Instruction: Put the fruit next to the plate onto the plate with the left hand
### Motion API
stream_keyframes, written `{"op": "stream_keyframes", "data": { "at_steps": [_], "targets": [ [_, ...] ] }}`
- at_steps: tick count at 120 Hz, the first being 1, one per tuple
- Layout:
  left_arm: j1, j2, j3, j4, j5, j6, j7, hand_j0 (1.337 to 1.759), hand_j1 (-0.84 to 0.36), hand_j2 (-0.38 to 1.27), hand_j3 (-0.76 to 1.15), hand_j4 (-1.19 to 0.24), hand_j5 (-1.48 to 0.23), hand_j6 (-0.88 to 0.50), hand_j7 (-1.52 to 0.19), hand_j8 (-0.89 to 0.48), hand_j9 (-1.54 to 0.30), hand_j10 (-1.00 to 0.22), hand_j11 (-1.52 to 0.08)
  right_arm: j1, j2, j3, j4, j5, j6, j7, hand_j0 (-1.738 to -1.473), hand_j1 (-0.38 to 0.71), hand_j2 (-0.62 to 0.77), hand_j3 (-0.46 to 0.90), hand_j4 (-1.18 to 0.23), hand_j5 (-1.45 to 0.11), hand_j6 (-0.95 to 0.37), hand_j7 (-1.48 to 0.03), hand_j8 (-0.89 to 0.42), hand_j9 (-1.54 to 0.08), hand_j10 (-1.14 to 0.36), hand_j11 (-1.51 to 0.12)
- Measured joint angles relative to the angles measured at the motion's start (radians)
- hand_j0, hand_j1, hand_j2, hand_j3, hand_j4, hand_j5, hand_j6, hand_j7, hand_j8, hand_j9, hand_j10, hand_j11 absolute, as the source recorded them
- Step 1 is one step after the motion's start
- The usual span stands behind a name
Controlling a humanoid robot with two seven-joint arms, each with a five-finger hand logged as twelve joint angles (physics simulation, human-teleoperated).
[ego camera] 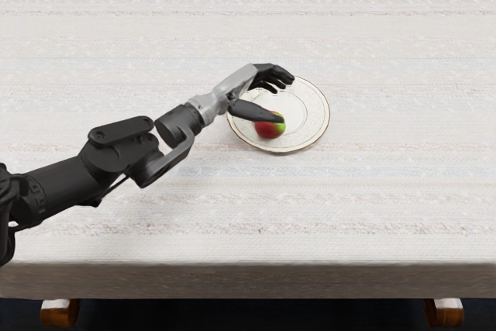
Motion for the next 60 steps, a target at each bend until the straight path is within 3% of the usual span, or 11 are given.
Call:
{"op": "stream_keyframes", "data": {
  "at_steps": [26,43,60],
  "targets": [
    [0.02,0.0,-0.143,-0.001,-0.002,-0.004,0.0,1.657,0.04,0.05,0.0,-0.26,-0.34,-0.24,-0.34,-0.23,-0.34,-0.24,-0.35,0.0,0.0,0.0,0.0,0.0,0.0,0.0,-1.658,-0.35,0.0,0.0,0.0,0.0,0.0,0.0,0.0,0.0,0.0,0.0],
    [0.097,0.0,-0.24,-0.006,-0.004,-0.03,0.0,1.657,0.18,0.03,0.0,-0.14,-0.19,-0.13,-0.19,-0.13,-0.19,-0.13,-0.19,0.0,0.0,0.0,0.0,0.0,0.0,0.0,-1.658,-0.35,0.0,0.0,0.0,0.0,0.0,0.0,0.0,0.0,0.0,0.0],
    [0.151,0.083,-0.336,-0.007,-0.005,-0.077,0.0,1.658,0.25,0.02,0.0,-0.08,-0.11,-0.08,-0.11,-0.08,-0.11,-0.08,-0.11,0.0,0.0,0.0,0.0,0.0,0.0,0.0,-1.658,-0.35,0.0,0.0,0.0,0.0,0.0,0.0,0.0,0.0,0.0,0.0]
  ]
}}
